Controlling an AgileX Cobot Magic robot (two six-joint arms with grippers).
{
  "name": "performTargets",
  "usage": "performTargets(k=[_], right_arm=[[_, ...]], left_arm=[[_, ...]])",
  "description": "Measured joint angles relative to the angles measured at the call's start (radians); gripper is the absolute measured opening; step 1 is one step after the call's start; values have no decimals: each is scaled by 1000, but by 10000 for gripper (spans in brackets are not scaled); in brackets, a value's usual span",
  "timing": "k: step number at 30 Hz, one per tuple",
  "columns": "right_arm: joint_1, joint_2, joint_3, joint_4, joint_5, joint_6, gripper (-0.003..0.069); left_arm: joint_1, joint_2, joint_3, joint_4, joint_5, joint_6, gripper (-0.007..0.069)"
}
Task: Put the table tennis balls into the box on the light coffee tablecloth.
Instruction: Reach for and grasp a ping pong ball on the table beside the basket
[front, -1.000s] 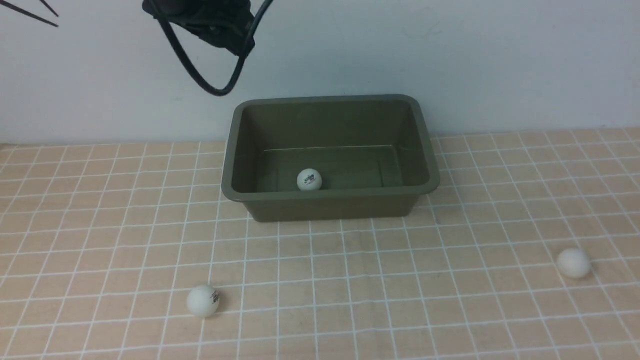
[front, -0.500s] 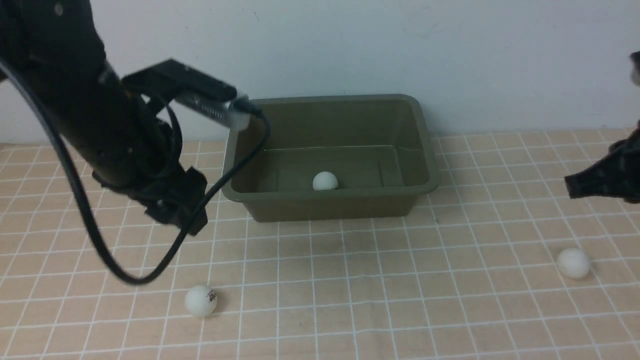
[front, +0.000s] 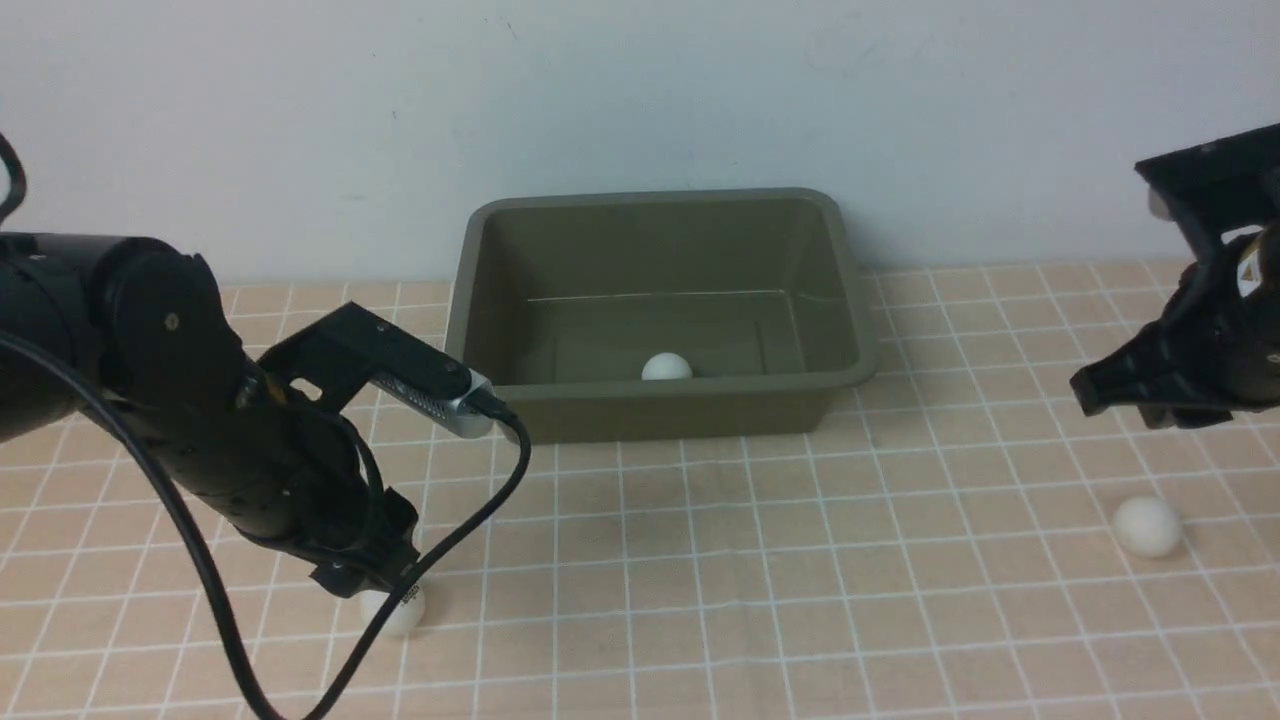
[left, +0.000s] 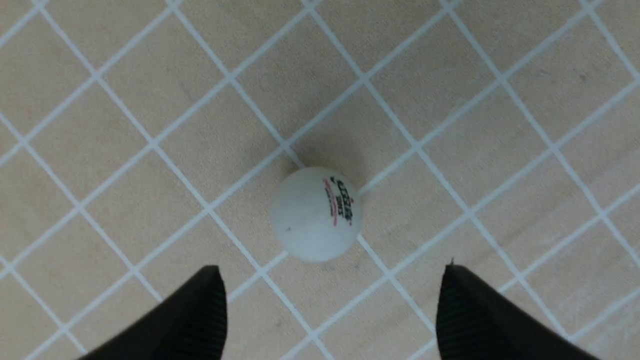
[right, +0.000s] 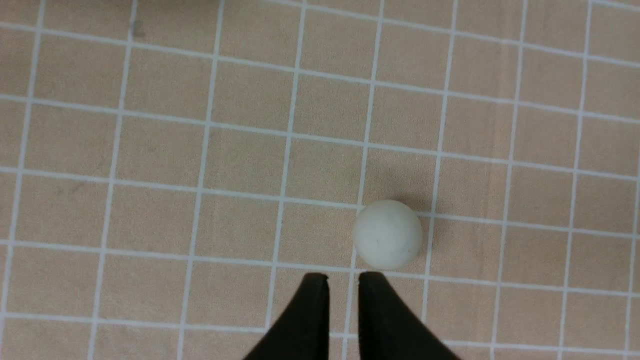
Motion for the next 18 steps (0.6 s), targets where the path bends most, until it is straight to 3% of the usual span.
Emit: performTargets(k=[9, 18], right_arm=[[-123, 0, 0, 142, 4, -144, 373], [-128, 0, 0, 146, -5, -159, 419]], left_arm=[[0, 135, 1, -1, -85, 19, 469], [0, 204, 1, -1, -109, 19, 469]])
